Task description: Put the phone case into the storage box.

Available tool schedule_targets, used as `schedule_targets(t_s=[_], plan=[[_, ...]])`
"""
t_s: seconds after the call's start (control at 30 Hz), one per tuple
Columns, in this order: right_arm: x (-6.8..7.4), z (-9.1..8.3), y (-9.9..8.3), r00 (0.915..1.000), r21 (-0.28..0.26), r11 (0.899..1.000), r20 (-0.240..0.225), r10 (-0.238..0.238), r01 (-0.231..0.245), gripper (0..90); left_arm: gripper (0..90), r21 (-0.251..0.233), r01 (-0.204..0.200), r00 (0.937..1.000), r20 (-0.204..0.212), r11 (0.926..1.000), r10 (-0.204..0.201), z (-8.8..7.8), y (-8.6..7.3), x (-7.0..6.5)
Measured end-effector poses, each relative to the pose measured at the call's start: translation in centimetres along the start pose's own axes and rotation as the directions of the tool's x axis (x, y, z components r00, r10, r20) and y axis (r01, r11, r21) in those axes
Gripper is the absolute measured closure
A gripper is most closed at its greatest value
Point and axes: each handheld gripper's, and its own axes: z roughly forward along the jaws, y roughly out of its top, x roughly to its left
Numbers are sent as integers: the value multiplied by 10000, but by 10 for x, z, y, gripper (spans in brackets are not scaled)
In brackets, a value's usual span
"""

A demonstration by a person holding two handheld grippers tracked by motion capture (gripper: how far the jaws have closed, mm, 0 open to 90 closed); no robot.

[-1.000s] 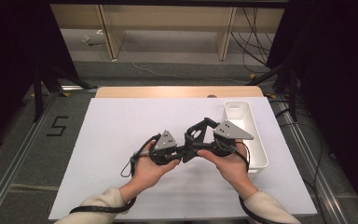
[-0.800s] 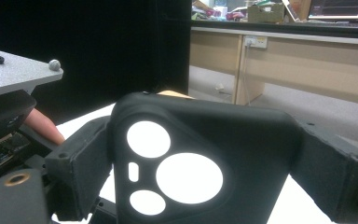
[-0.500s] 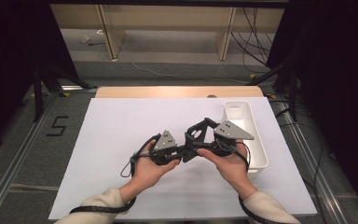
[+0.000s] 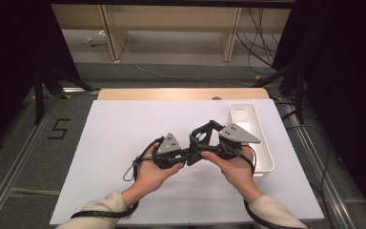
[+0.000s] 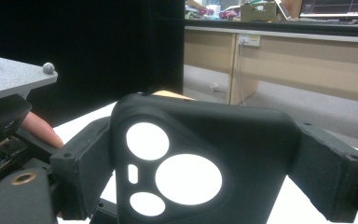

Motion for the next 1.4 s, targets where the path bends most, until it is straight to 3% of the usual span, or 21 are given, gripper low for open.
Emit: schedule_targets(t_s=[0.27,0.33,0.47,0.6,0.73,1.0,1.4], plan=[[2,0,5,9999,-193,9997,18,-168,169,155,757,-285,-261,9996,97,9993,264,-4,2,1],[1,0,6,9998,-231,9996,49,-168,169,156,679,-371,-447,9989,128,9983,452,-6,2,1],[-2,-2,11,9999,-303,9995,135,-57,62,155,428,-480,-488,9980,366,9977,506,-11,2,3],[-4,-4,14,9998,-395,9992,187,9,-1,156,156,-504,-575,9979,265,9971,589,-20,1,7],[-7,-6,16,9996,-461,9989,271,8,5,155,13,-499,-539,9985,-9,9973,539,-33,-2,14],[-10,-7,18,9996,-455,9990,289,2,11,155,0,-888,-495,9970,-644,9948,438,-58,-11,29],[-15,-11,22,9996,-558,9984,284,72,-56,154,0,-778,-216,9961,-875,9967,148,-79,-30,36]])
